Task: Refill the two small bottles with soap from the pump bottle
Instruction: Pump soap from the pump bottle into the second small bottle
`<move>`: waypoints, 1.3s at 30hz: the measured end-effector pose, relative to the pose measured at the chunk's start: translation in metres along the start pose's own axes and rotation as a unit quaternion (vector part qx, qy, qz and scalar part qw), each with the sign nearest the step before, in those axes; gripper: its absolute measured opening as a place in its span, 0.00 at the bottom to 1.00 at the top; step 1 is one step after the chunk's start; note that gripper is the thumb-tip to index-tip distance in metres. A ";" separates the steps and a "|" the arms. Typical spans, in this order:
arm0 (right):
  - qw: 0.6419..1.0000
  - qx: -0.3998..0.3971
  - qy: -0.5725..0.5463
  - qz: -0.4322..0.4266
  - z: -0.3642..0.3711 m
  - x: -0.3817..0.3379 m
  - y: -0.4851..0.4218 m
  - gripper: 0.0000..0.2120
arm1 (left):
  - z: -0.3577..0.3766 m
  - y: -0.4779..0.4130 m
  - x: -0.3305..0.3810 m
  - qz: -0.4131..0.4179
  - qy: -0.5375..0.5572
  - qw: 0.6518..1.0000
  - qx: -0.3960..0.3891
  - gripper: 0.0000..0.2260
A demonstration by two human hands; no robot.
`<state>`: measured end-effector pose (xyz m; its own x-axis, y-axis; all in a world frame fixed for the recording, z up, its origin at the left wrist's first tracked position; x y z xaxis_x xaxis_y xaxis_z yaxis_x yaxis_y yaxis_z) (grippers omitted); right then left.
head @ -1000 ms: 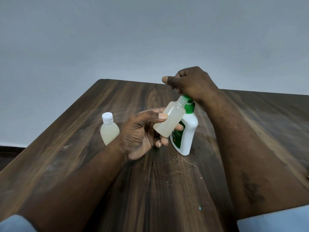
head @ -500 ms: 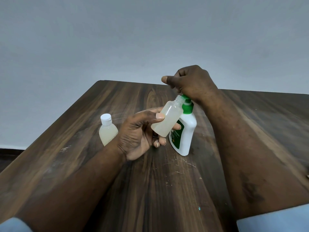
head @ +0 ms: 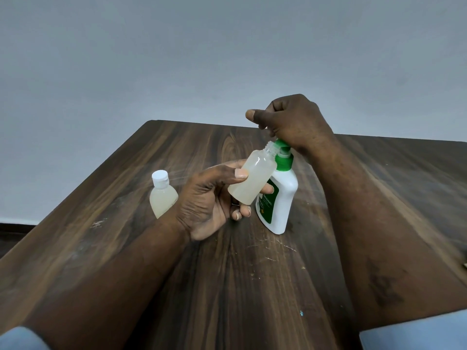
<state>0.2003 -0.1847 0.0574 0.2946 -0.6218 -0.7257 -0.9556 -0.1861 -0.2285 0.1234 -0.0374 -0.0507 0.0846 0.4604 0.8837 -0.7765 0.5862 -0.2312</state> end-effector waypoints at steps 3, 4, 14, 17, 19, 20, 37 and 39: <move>1.000 -0.008 0.003 0.004 0.005 0.001 -0.001 0.18 | 0.001 0.001 0.000 -0.004 -0.014 1.000 0.000 0.16; 1.000 -0.012 0.002 0.007 0.006 0.002 -0.001 0.18 | 0.001 0.001 0.000 -0.005 -0.016 1.000 0.001 0.15; 1.000 -0.003 0.001 0.008 0.001 0.003 0.001 0.20 | -0.001 0.000 -0.002 -0.009 -0.010 1.000 0.004 0.18; 1.000 0.005 0.008 -0.002 -0.002 0.000 0.000 0.22 | -0.001 0.000 -0.001 -0.005 -0.013 1.000 0.002 0.19; 1.000 -0.001 0.010 -0.001 -0.001 -0.001 0.000 0.21 | -0.001 0.000 0.000 -0.002 -0.006 1.000 0.001 0.21; 1.000 -0.004 0.011 0.000 0.001 -0.002 0.000 0.21 | -0.001 0.000 0.000 -0.002 -0.003 1.000 0.001 0.21; 1.000 0.002 0.007 0.002 -0.001 0.000 0.000 0.21 | 0.001 0.000 -0.001 -0.005 -0.003 1.000 -0.014 0.20; 1.000 -0.004 0.009 0.001 0.001 -0.002 0.000 0.21 | 0.001 0.000 0.000 -0.004 -0.007 1.000 -0.017 0.19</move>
<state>0.1995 -0.1831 0.0580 0.2921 -0.6365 -0.7138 -0.9564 -0.1902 -0.2218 0.1229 -0.0382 -0.0500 0.0819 0.4461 0.8912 -0.7547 0.6118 -0.2368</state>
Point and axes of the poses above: each hand's wrist, its own y-axis away from the middle knuckle, its own z-axis out of the palm, x = y × z, the point moved 5 cm from there along -y, towards the middle knuckle, and after that the axes turned 12 degrees about -x, right-handed, at the moved point
